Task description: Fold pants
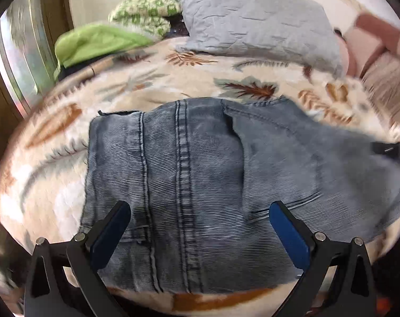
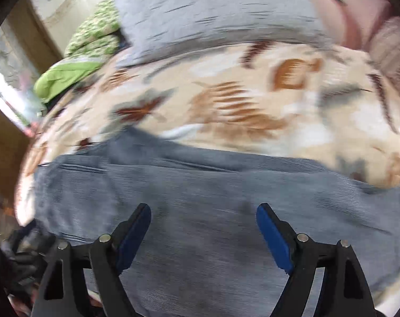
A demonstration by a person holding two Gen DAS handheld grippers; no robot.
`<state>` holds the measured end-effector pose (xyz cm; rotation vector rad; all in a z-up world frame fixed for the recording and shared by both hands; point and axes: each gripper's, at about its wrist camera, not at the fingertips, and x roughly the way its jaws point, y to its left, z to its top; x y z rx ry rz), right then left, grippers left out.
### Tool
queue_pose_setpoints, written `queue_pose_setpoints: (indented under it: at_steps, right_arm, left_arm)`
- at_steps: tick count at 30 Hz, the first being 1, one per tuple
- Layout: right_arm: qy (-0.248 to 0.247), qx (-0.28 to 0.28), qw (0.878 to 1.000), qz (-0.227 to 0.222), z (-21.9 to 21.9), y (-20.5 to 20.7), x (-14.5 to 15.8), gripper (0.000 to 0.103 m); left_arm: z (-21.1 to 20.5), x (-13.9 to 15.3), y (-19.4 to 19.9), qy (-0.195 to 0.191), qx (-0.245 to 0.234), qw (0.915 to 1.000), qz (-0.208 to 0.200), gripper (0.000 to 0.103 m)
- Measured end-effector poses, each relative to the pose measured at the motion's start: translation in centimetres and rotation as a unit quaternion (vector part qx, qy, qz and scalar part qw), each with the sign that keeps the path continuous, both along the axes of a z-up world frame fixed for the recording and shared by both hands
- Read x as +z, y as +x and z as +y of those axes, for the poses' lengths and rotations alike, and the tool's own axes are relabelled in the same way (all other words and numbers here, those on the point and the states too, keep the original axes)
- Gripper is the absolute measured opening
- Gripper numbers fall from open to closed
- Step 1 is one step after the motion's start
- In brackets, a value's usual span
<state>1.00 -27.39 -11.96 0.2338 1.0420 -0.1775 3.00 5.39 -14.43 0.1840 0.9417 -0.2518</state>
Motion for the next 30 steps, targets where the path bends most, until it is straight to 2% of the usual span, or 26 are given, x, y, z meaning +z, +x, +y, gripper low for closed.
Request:
queue_pose_setpoints:
  at_steps: [1,2,4,7,13,30]
  right_arm:
    - [-0.01,-0.006,1.0,0.012,-0.8,-0.5,-0.4,0.084]
    - [-0.018,-0.007,1.0,0.023,-1.3,-0.3,-0.9,0.084]
    - [-0.033,-0.004,0.998,0.057,-1.5,-1.0,-2.7,0.084]
    - [-0.078,0.01,0.996,0.04,-0.4,-1.7,-3.5,0.086]
    - [-0.056,0.007,0.997,0.055,-1.2,-0.5,-3.6,0.089]
    - [-0.053,0.008,0.998,0.035,-1.0,-0.6,-4.1,0.091]
  left_arm:
    - [-0.6,-0.8,0.6,0.018,0.002,0.9994,0.03,0.103]
    - [-0.9,-0.9,0.9,0.012,-0.006,0.9992,0.038,0.103]
    - [-1.3,-1.1,1.0,0.017,-0.01,0.9996,0.021,0.103]
    - [-1.6,-1.4,1.1,0.019,-0.009,0.9997,0.01,0.103]
    - [-1.6,-1.6,0.6,0.019,-0.009,0.9997,-0.008,0.103]
    - [-1.8,-1.9,0.8,0.019,-0.013,0.9995,-0.02,0.103]
